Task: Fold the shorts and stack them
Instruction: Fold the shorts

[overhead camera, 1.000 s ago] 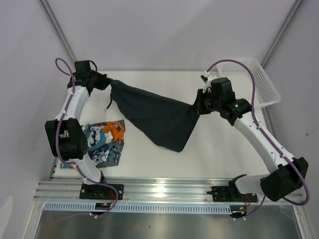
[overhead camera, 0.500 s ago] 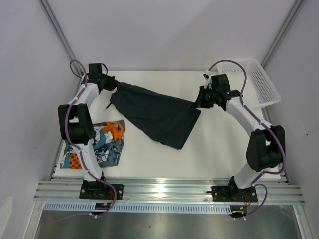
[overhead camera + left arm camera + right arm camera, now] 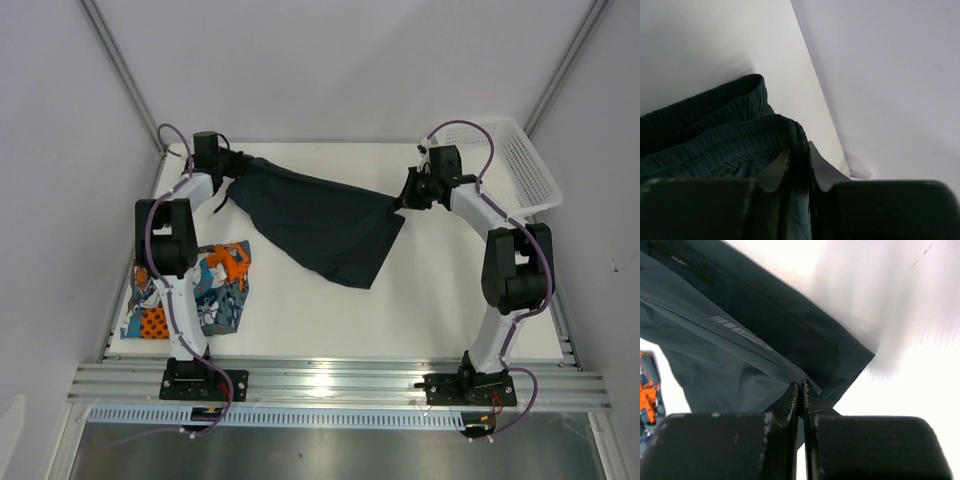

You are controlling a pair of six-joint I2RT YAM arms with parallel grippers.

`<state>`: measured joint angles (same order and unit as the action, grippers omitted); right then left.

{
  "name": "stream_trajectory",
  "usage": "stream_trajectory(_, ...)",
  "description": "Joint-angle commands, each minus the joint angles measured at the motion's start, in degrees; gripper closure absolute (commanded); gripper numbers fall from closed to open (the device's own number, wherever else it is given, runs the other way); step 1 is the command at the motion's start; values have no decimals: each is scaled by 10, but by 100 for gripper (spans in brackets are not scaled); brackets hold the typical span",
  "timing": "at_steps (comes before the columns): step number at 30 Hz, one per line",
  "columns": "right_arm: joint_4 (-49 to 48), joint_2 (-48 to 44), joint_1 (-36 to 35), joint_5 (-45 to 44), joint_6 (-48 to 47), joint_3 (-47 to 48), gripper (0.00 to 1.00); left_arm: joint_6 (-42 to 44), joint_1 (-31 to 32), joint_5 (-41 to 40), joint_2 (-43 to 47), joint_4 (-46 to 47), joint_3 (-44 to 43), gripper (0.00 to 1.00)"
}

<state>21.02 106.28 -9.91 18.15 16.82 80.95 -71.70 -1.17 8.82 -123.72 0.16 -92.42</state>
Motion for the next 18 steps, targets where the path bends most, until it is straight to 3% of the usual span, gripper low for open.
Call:
stream_trajectory(1, -19, 23, 10, -33, 5, 23, 100, -16, -5, -9, -14, 78, -27, 80)
stream_trajectory(2, -18, 29, 10, -38, 7, 24, 100, -16, -4, -7, -21, 91, -28, 68)
stream_trajectory(3, -19, 33, 10, -41, 8, 24, 100, -12, -4, -1, -26, 97, -25, 47)
stream_trajectory(5, -20, 47, 12, -56, 14, 25, 100, -12, -3, -1, -29, 92, -34, 22)
stream_trajectory(6, -22, 52, 12, -62, 20, 26, 100, -8, -4, -4, -31, 89, -35, 3)
stream_trajectory(12, -19, 92, 26, -87, 47, 40, 98, 37, -4, -1, -28, 44, -83, 1)
stream_trajectory(14, -1, 110, 32, -98, 54, 50, 86, 61, -5, -2, -14, 36, -90, 1)
stream_trajectory(17, 1, 118, 42, -103, 56, 49, 53, 108, -8, -19, 16, 4, -92, 1)
stream_trajectory(18, 1, 116, 44, -103, 57, 47, 46, 122, -9, -22, 25, 3, -86, 1)
